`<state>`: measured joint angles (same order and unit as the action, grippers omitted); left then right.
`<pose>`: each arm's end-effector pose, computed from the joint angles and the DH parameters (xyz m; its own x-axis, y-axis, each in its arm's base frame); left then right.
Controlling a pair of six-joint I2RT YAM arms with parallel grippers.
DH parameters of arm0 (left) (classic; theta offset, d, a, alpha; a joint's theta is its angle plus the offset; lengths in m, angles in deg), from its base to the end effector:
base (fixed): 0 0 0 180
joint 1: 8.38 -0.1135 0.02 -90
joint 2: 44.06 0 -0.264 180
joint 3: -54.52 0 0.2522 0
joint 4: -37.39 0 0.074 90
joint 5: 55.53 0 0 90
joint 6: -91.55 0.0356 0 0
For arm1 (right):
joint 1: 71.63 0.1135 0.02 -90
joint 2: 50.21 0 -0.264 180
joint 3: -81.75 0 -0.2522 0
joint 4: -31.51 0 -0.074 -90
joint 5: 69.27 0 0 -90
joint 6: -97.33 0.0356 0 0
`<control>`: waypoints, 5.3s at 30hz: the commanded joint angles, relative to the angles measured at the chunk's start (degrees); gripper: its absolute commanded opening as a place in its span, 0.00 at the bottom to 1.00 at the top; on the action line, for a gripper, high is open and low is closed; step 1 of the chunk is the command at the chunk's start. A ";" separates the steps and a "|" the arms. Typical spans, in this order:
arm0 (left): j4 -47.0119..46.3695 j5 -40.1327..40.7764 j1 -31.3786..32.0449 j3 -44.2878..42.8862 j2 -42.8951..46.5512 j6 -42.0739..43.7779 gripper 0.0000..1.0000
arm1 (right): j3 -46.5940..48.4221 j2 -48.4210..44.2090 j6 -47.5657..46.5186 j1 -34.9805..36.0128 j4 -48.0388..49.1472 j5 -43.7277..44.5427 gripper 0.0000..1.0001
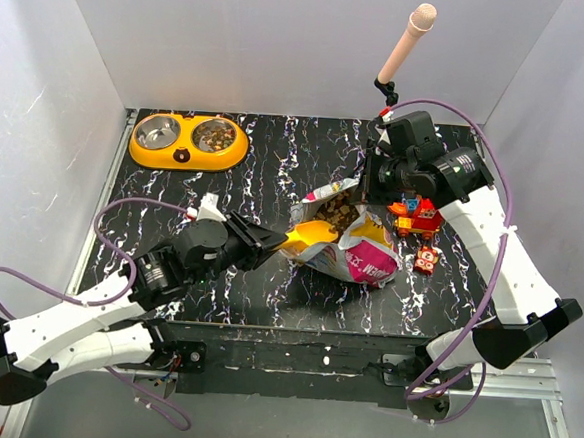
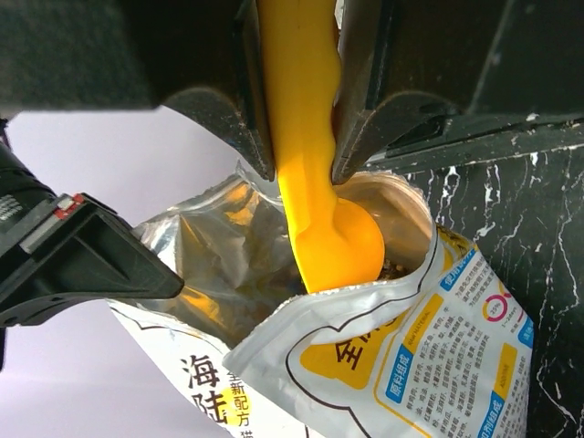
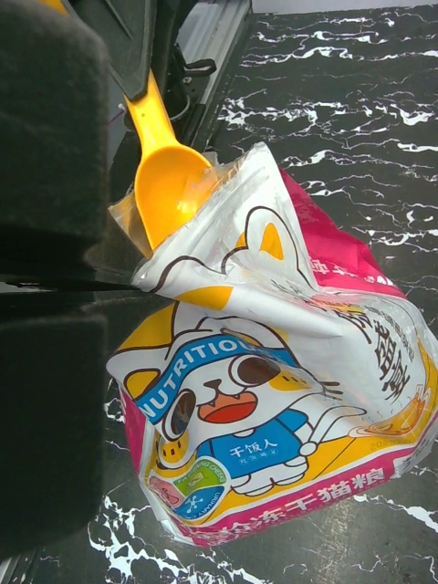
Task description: Serve the pet food
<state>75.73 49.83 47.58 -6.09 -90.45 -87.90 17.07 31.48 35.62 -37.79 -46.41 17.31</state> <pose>0.1093 -0.1449 0.3223 -0.6659 -0.7368 -0.1170 -0.2224 0.3457 -0.9116 0.2233 0.1523 0.4379 -0.7910 0.0393 -0.6106 -0.2458 0.8934 0.3759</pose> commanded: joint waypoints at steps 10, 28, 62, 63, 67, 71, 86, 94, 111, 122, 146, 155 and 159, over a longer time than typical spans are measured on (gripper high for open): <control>7.20 3.64 -1.38 -22.17 -31.83 3.14 0.00 | 4.53 -5.22 1.68 0.78 6.51 -5.72 0.01; -38.44 -1.82 -3.58 18.88 0.32 0.25 0.00 | 0.56 -8.22 -1.31 -1.59 4.85 2.18 0.01; -48.18 -2.25 -3.58 24.55 6.49 4.10 0.00 | 6.37 -5.49 -1.84 -2.64 3.52 -0.27 0.01; -45.17 -2.00 -3.58 22.09 5.79 4.28 0.00 | 6.28 -5.49 -1.84 -2.64 3.69 -0.10 0.01; -36.31 -2.52 -3.58 14.62 0.18 4.80 0.00 | 6.37 -5.23 -1.23 -2.64 4.04 -0.97 0.01; -20.32 -3.75 -3.58 4.16 -6.94 5.25 0.00 | 5.85 -5.31 0.18 -2.56 4.22 -2.55 0.01; 5.22 4.59 -0.77 -16.34 -33.22 -3.71 0.00 | 6.28 -4.87 2.64 -2.47 5.10 -5.28 0.01; -22.51 5.66 -1.03 -2.92 -34.31 -0.11 0.00 | 5.41 -5.66 0.98 -2.82 4.48 -5.01 0.01; -75.47 -11.40 -5.16 19.52 -23.93 2.87 0.00 | 1.71 -7.60 0.27 -4.49 6.24 -4.76 0.01; -62.72 -9.20 -5.25 23.03 -6.53 5.16 0.00 | 3.91 -7.25 -1.14 -6.42 5.27 -2.47 0.01; -63.78 2.39 -3.23 29.27 0.68 2.53 0.00 | 6.55 -5.67 -1.14 -6.51 4.66 -2.64 0.01; -79.81 -0.14 -3.05 32.27 -8.99 1.03 0.00 | 6.29 -5.92 -0.35 -6.51 4.75 -3.08 0.01; -82.55 -0.42 -3.05 32.69 -9.41 2.35 0.00 | 4.44 -6.72 -0.17 -6.60 5.01 -3.17 0.01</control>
<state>-1.34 49.08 44.63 26.23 -100.18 -86.96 17.42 29.54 34.40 -44.36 -49.91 17.05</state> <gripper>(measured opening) 0.270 0.022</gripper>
